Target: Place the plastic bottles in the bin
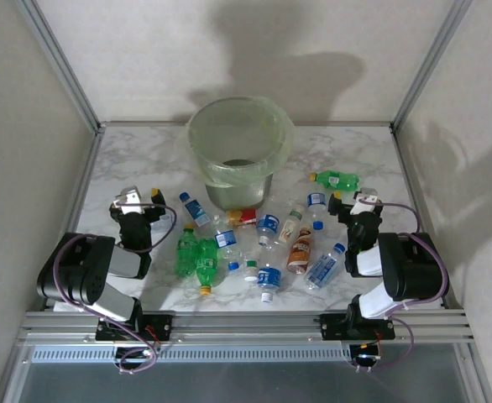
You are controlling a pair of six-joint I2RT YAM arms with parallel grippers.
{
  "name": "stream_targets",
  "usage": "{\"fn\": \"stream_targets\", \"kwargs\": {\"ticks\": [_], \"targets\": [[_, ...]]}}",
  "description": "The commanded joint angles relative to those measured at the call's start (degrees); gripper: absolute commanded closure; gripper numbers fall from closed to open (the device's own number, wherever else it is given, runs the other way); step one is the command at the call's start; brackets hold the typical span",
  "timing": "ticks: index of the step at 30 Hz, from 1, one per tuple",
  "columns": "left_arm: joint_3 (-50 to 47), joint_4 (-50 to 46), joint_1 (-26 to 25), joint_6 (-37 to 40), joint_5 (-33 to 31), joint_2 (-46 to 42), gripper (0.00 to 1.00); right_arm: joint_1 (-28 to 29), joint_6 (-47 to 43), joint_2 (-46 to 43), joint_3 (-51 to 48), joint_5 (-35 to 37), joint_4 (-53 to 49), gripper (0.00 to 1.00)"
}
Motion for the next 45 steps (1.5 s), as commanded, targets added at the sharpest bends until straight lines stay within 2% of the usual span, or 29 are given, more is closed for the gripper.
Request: {"fn": "stream_targets", "kwargs": {"ticks": [1, 34, 36, 37, 38, 39, 40, 41, 42, 43, 45], "targets": [[1.1, 2.3, -0.6, -1.1, -1.4, 0.7, 0.01, -0.4, 0.0, 0.7, 0.9, 1.1, 2.4, 0.01], [1.1, 2.3, -0.6, -1.1, -1.4, 0.7, 0.01, -0.3, 0.1, 0.7, 0.9, 1.2, 2.4, 0.01], [1.9, 0.2, -0.9, -1.3, -2.8, -0.4, 0.01, 0.0, 0.1, 0.0, 1.0, 3.5, 2.2, 0.01], [2.8, -2.6, -1.0, -1.5, -4.0, -1.9, 0.0, 0.6, 0.3, -2.1, 2.0, 6.0, -1.2, 0.01], [5.1, -8.3, -1.1, -1.8, -5.5, -4.7, 0.0, 1.3, 0.3, -6.0, 5.3, 8.5, -9.8, 0.01], [7.7, -16.1, -1.1, -2.2, -6.6, -7.4, 0.0, 1.8, 1.8, -9.7, 9.7, 10.7, -20.6, 0.01], [11.5, -23.7, -1.1, -4.2, -9.1, -10.5, 0.0, 2.0, 7.0, -13.5, 16.7, 13.1, -36.1, 0.01], [15.0, -31.4, -0.8, -8.0, -11.0, -13.3, 0.0, 1.8, 12.6, -16.1, 24.1, 13.7, -51.6, 0.01], [17.6, -37.5, -0.5, -10.4, -10.1, -15.7, 0.01, 1.7, 15.5, -17.2, 29.3, 12.6, -61.1, 0.01], [20.1, -42.9, -0.5, -12.9, -9.2, -18.3, 0.0, 1.7, 17.3, -18.2, 32.5, 10.9, -66.5, 0.01], [23.0, -50.4, -0.6, -18.4, -8.6, -22.9, 0.0, 1.5, 23.3, -19.9, 31.0, 9.3, -68.7, 0.01]]}}
